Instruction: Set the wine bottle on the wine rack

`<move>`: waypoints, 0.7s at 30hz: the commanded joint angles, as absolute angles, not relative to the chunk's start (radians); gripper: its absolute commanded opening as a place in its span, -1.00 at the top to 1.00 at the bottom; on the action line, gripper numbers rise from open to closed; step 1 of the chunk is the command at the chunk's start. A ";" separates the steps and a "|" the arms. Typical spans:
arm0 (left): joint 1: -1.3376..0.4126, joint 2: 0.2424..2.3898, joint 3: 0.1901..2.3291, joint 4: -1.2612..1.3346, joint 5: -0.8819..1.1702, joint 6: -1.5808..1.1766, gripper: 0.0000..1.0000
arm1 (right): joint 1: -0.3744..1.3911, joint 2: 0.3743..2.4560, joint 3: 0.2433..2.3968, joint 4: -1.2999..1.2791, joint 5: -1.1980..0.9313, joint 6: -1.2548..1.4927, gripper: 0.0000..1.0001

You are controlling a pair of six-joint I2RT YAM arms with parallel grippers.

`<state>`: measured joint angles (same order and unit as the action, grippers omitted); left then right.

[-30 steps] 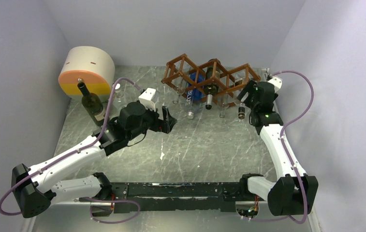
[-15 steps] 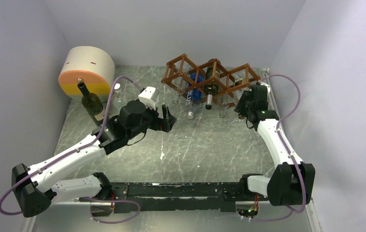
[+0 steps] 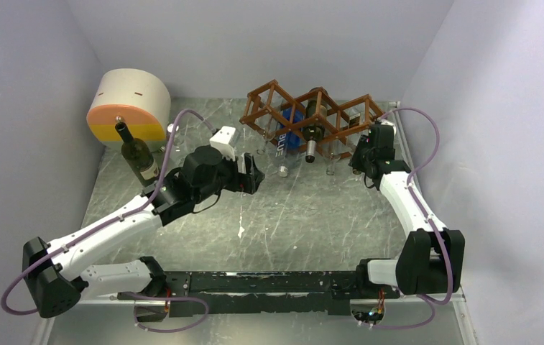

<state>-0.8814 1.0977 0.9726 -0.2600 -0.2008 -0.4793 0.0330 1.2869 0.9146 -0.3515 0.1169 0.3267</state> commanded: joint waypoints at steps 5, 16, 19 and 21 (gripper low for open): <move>-0.863 1.141 1.029 -0.280 -0.204 -0.499 -0.91 | 0.030 1.310 0.949 -0.284 0.183 0.328 0.28; -0.718 1.147 1.087 -0.359 -0.181 -0.517 -0.91 | 0.031 1.111 0.954 -0.355 0.161 0.396 -0.43; -0.645 1.132 1.112 -0.392 -0.223 -0.502 -0.91 | 0.031 1.063 0.988 -0.387 0.150 0.412 -0.43; -0.592 1.124 1.136 -0.430 -0.275 -0.496 -0.91 | 0.031 1.036 0.996 -0.396 0.129 0.428 -0.43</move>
